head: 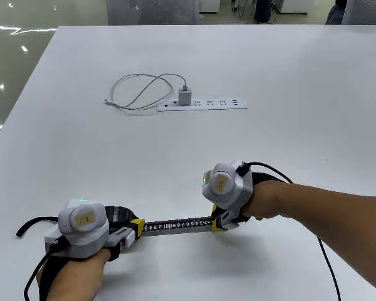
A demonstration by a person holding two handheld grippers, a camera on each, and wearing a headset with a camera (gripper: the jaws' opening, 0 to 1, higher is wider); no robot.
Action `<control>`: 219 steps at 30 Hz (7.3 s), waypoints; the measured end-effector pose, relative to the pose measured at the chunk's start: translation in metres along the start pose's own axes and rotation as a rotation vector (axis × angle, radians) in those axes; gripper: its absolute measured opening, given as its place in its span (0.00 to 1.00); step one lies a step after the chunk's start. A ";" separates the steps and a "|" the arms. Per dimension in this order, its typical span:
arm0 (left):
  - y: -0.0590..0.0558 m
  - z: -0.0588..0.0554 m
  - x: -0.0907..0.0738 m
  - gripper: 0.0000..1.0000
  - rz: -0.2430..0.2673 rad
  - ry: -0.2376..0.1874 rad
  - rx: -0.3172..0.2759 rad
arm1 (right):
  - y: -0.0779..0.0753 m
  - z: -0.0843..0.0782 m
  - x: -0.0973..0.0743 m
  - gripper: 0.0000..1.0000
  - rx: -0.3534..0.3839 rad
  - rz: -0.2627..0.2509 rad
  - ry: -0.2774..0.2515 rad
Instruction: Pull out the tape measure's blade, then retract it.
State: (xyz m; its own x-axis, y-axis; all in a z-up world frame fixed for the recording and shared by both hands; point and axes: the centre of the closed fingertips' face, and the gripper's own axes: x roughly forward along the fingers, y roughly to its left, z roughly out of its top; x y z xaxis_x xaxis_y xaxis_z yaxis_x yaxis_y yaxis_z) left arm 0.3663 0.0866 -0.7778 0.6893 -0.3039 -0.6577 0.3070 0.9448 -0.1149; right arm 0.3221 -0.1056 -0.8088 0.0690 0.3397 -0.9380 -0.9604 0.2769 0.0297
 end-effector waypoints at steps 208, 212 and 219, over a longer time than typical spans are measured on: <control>0.000 0.000 -0.002 0.61 -0.039 0.007 -0.038 | 0.017 0.091 0.032 0.10 -0.039 0.042 -0.241; 0.001 0.000 -0.002 0.61 -0.040 0.007 -0.038 | 0.018 0.093 0.032 0.10 -0.037 0.041 -0.244; 0.001 0.000 -0.002 0.61 -0.041 0.007 -0.038 | 0.018 0.098 0.035 0.10 -0.025 0.031 -0.261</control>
State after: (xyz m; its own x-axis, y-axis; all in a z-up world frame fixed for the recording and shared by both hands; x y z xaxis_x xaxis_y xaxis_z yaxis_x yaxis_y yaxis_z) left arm 0.3653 0.0877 -0.7764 0.6719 -0.3421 -0.6569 0.3099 0.9354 -0.1702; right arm 0.3334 -0.0004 -0.8067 0.1034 0.5689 -0.8159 -0.9693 0.2417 0.0456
